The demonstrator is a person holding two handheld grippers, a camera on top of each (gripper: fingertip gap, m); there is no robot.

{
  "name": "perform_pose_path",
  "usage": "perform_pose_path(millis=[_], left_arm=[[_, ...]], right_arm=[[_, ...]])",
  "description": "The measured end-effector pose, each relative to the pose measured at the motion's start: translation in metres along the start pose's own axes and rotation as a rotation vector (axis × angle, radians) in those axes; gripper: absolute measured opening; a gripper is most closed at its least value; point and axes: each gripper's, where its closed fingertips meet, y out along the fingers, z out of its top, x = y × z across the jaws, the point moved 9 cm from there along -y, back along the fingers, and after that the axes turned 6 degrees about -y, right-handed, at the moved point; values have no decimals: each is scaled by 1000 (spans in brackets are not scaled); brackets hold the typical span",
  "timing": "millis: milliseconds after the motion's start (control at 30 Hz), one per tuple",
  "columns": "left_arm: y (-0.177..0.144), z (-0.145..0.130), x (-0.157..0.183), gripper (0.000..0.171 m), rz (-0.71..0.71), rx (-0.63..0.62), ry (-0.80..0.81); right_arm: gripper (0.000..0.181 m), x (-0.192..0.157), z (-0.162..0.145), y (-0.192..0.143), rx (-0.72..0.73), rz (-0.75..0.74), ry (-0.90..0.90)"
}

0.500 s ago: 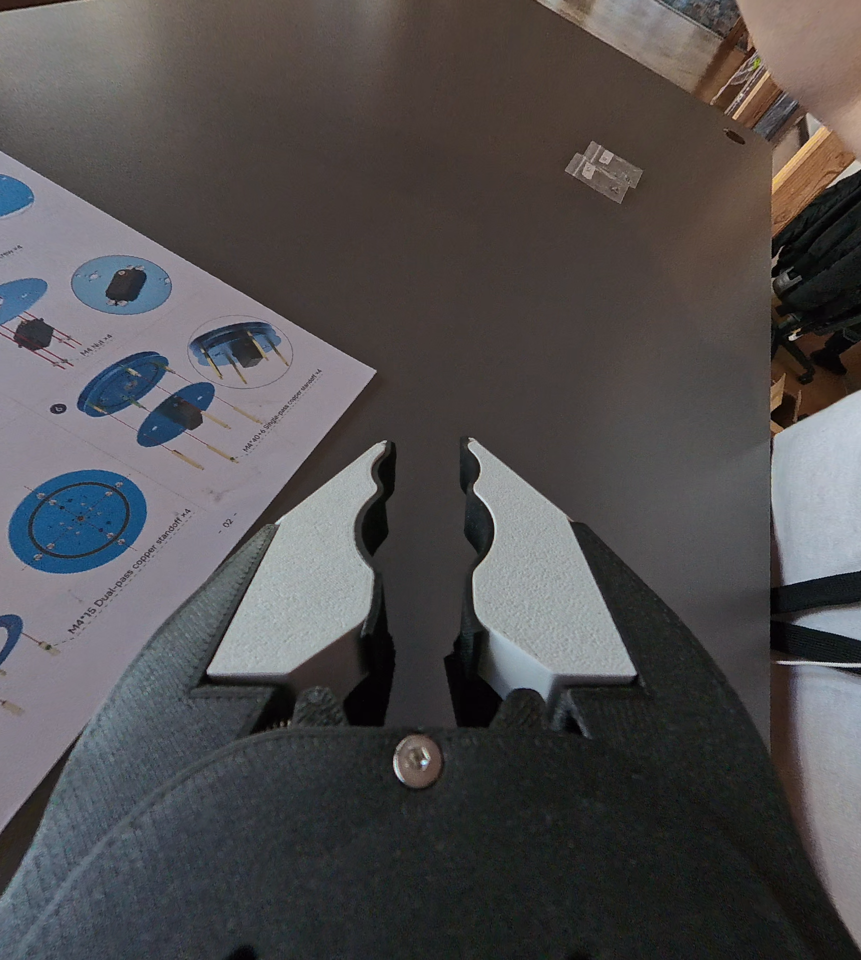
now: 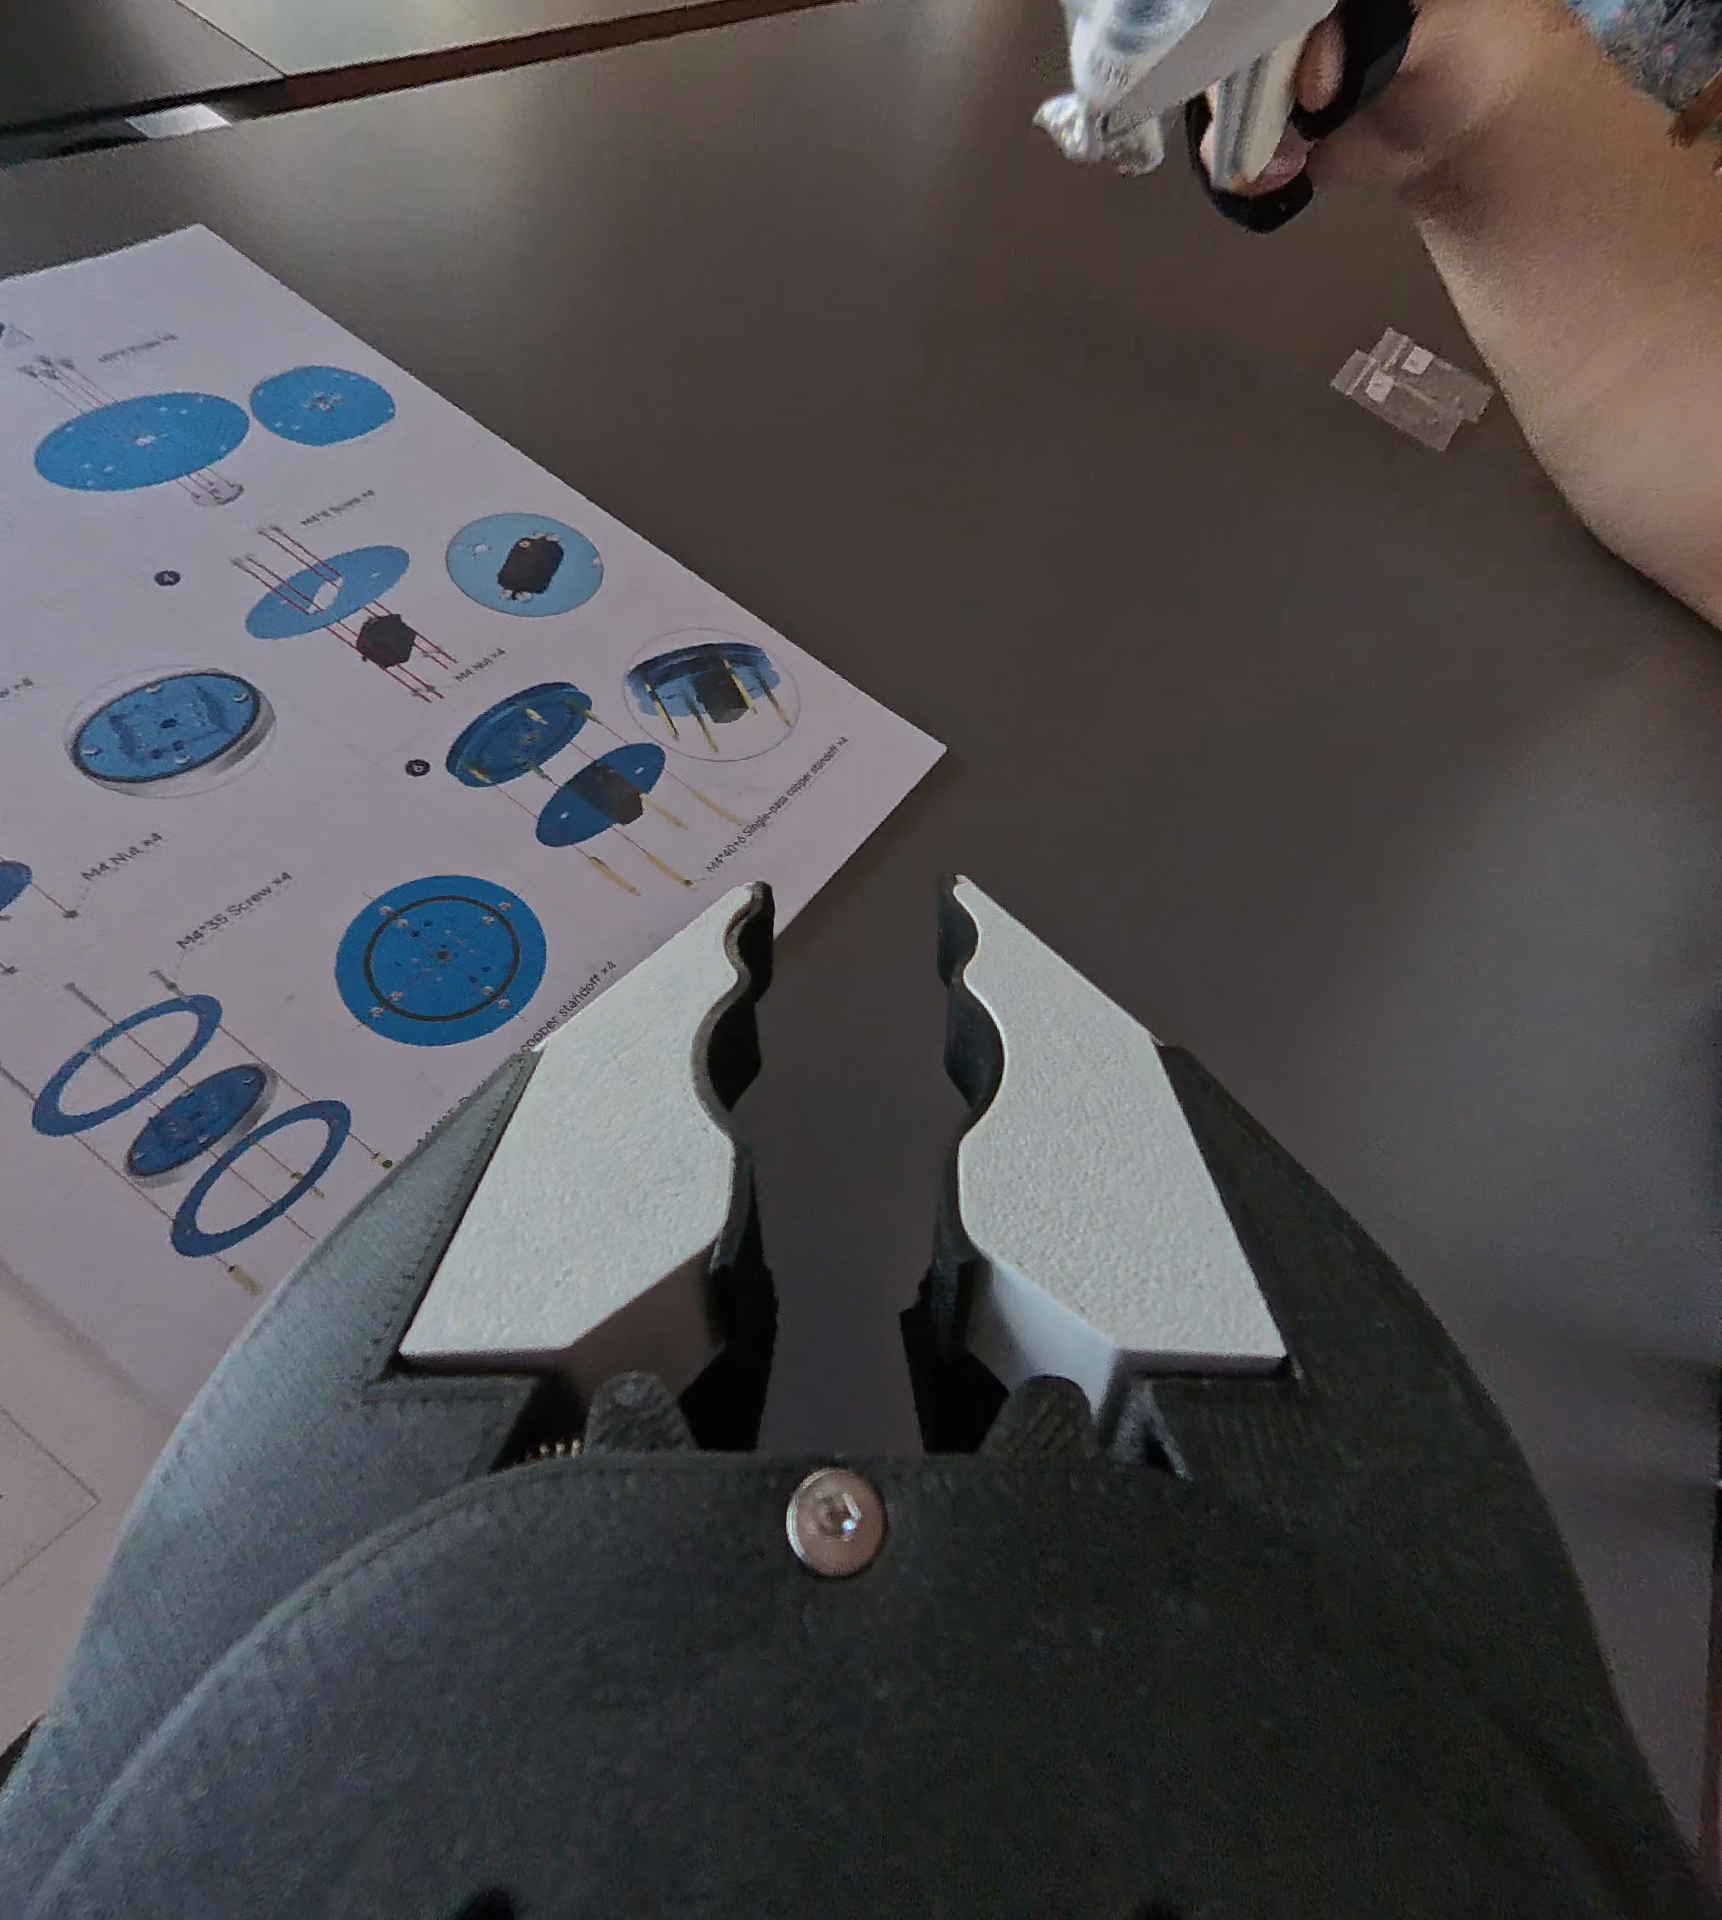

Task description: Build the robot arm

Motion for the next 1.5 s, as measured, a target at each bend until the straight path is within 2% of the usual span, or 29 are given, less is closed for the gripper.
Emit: perform_pose_path(millis=[200, 400, 767, 1367, 1500], left_arm=[[-7, 5, 0, 31, 11, 48, -6], [-11, 8, 2, 31, 15, 84, 2], [-4, 4, 5, 32, 3, 48, 9], [-8, 6, 3, 32, 14, 66, 1], [-9, 8, 9, 33, -26, 76, -8]], right_arm=[[4, 20, -19, 4, -20, -2, 39], [4, 26, -29, 6, -49, -20, 53], [4, 26, -30, 6, -58, -27, 49], [4, 29, -30, 3, -36, -25, 68], [4, 29, -25, 4, -15, -15, 72]])
